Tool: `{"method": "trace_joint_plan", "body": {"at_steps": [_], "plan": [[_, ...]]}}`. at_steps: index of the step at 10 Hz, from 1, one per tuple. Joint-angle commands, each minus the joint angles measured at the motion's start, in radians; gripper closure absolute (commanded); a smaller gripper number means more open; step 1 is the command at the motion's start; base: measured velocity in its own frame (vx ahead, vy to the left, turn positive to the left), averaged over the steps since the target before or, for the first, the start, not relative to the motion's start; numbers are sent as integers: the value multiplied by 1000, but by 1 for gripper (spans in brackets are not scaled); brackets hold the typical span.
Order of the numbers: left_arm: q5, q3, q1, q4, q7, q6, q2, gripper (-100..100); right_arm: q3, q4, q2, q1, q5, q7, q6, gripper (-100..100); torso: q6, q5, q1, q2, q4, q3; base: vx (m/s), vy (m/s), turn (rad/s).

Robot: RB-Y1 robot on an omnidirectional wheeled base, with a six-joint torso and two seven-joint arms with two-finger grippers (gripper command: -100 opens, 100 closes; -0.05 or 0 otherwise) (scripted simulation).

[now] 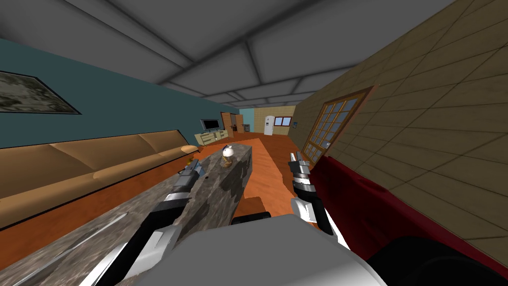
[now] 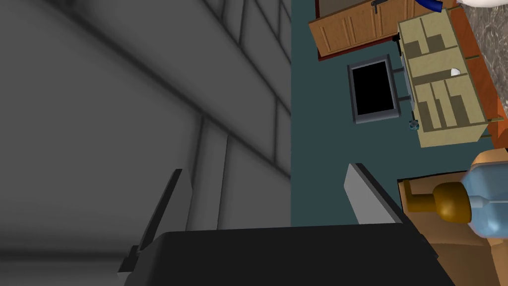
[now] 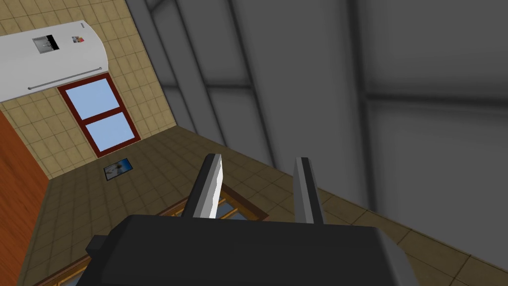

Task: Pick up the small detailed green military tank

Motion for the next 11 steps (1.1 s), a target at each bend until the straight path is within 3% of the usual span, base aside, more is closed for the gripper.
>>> {"method": "trace_joint_plan", "body": {"at_steps": [1, 6, 11], "plan": [[2, 8, 8, -10, 1, 48, 13, -100, 0, 0, 0, 0, 0, 0, 0, 0, 0, 0, 0, 0, 0, 0, 41, -36, 18], [16, 51, 27, 8, -4, 191, 91, -100, 0, 0, 0, 0, 0, 0, 0, 0, 0, 0, 0, 0, 0, 0, 52, -45, 16], [24, 66, 33, 16, -7, 296, 117, -100, 0, 0, 0, 0, 0, 0, 0, 0, 0, 0, 1, 0, 0, 0, 32, -25, 4]]}}
